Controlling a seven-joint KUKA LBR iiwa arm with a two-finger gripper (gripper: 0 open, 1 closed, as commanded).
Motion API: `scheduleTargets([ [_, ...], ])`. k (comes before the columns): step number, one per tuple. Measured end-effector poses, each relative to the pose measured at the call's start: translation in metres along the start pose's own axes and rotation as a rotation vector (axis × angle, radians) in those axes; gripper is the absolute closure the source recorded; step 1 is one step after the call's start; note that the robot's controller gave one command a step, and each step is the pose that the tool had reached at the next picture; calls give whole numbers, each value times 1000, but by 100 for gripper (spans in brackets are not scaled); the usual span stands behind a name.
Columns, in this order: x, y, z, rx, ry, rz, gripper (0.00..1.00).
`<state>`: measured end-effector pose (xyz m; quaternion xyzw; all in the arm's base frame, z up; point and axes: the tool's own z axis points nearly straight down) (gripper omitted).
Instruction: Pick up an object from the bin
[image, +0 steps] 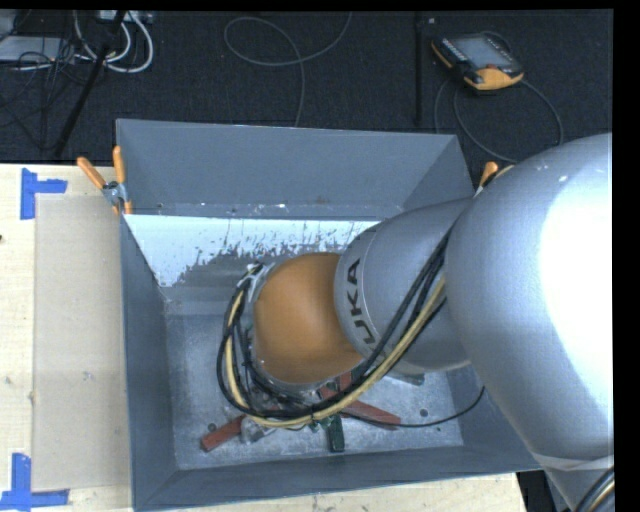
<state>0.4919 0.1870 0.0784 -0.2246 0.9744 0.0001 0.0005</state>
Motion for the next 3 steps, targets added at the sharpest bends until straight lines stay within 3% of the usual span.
scheduleTargets([
  [3,1,1,-27,-1,4,0,100],
])
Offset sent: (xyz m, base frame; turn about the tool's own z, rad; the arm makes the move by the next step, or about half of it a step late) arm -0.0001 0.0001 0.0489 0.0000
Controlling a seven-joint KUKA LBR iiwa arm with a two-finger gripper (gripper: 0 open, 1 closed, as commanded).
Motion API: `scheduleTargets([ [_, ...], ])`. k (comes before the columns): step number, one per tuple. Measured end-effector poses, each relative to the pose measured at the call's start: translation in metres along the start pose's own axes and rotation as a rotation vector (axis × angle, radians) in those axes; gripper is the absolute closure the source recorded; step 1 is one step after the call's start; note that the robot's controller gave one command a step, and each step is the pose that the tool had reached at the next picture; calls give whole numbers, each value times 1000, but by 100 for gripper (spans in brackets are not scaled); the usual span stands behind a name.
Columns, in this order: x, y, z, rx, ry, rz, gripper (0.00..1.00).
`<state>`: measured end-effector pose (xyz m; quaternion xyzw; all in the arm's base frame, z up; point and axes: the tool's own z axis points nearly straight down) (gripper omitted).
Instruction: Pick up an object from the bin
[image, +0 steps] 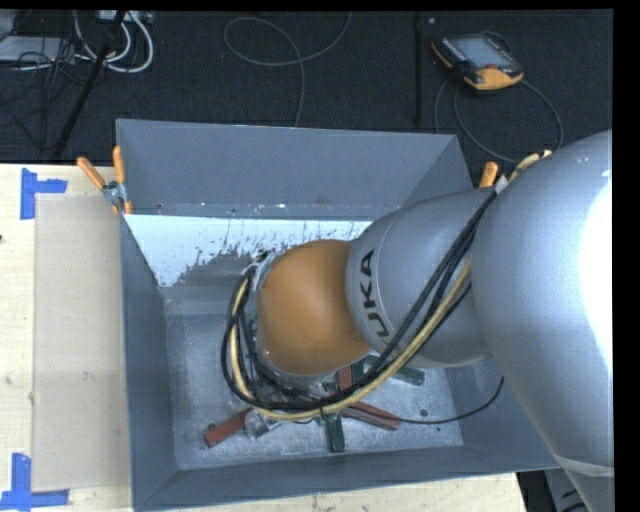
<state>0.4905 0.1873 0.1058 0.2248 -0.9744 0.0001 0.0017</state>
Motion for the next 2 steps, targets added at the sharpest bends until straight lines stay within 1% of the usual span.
scheduleTargets([
  [1,-1,0,-9,0,-5,0,100],
  [2,-1,0,-13,1,-4,0,100],
])
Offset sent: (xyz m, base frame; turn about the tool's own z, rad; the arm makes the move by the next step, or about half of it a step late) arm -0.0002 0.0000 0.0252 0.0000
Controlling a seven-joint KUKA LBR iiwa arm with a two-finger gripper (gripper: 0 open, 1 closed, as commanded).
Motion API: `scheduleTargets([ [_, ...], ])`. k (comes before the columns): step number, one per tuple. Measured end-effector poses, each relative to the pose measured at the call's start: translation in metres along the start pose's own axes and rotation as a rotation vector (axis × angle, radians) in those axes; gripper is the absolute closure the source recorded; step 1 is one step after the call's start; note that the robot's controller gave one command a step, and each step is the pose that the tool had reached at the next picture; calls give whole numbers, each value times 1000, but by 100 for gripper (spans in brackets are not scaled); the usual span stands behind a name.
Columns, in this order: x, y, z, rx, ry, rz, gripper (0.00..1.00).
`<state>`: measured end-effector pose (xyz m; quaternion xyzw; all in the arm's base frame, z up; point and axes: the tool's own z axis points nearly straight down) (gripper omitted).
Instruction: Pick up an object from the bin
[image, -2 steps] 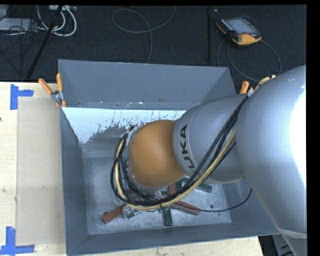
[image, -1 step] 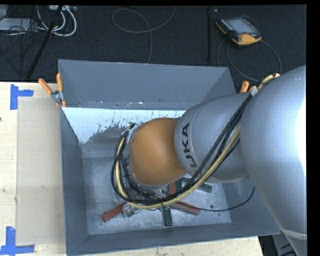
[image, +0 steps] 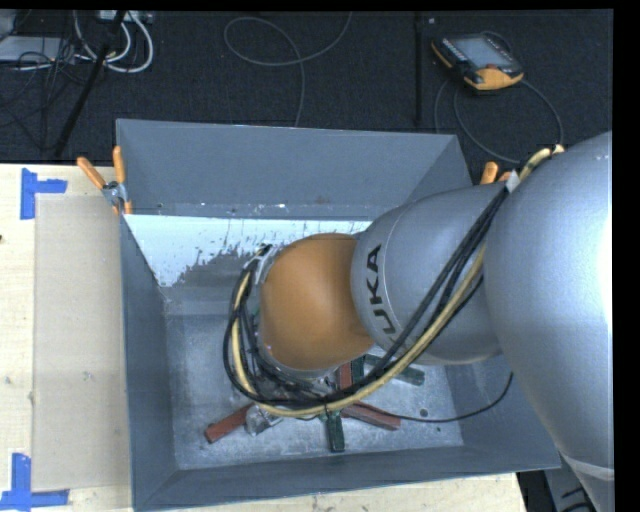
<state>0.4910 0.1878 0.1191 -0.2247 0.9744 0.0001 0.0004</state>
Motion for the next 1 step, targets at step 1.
scheduleTargets([
  [1,2,1,-10,-1,10,0,100],
])
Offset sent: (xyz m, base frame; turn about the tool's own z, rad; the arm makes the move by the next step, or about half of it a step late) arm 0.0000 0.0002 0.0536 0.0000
